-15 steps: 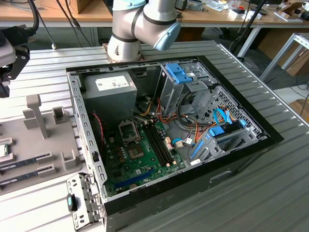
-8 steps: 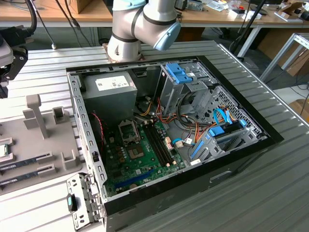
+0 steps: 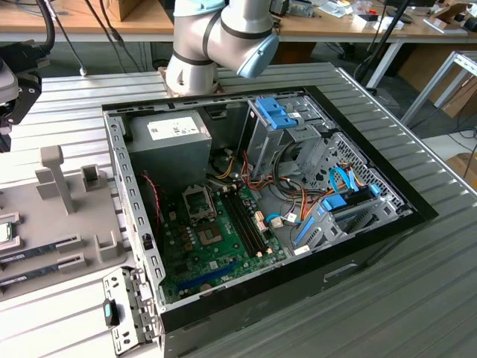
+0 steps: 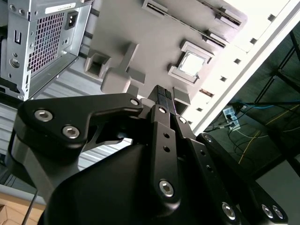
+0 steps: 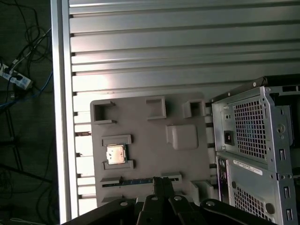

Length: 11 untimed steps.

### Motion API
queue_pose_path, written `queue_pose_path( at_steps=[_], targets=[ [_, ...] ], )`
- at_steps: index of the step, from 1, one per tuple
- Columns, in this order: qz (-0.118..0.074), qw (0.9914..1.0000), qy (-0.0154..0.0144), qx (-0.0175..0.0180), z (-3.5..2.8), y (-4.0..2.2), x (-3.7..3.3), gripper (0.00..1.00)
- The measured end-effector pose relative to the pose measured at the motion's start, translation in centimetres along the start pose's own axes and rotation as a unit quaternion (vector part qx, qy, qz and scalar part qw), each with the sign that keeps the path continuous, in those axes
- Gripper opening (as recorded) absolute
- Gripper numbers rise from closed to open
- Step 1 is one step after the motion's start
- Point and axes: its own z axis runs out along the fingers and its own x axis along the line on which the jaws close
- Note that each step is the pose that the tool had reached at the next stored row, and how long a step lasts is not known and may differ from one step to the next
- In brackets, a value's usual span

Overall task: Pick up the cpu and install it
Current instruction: 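Reach for the cpu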

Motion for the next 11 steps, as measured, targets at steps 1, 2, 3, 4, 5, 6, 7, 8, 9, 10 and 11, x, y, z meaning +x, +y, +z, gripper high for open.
queue_pose_path(
  at_steps=[1, 2, 3, 4, 5, 6, 7, 8, 9, 10, 11],
  targets=[
    [0.000, 1.00000, 0.0000, 0.0000, 0.01, -0.01, 0.04, 0.11],
    [0.000, 1.00000, 0.0000, 0.0000, 0.02, -0.01, 0.07, 0.11],
    [0.000, 1.00000, 0.0000, 0.0000, 0.03, -0.01, 0.09, 0.11],
    [0.000, 1.00000, 0.0000, 0.0000, 0.04, -0.01, 0.13, 0.11],
    [0.000, 1.00000, 0.0000, 0.0000, 0.05, -0.02, 0.17, 0.11],
    [0.000, 1.00000, 0.0000, 0.0000, 0.05, -0.02, 0.19, 0.11],
    [0.000, 1.00000, 0.0000, 0.0000, 0.06, -0.02, 0.20, 0.11],
    [0.000, 1.00000, 0.0000, 0.0000, 0.07, -0.02, 0.24, 0.11],
    [0.000, 1.00000, 0.0000, 0.0000, 0.07, -0.03, 0.28, 0.11],
    [0.000, 1.00000, 0.0000, 0.0000, 0.08, -0.03, 0.31, 0.11],
    [0.000, 1.00000, 0.0000, 0.0000, 0.09, -0.03, 0.34, 0.11]
  ],
)
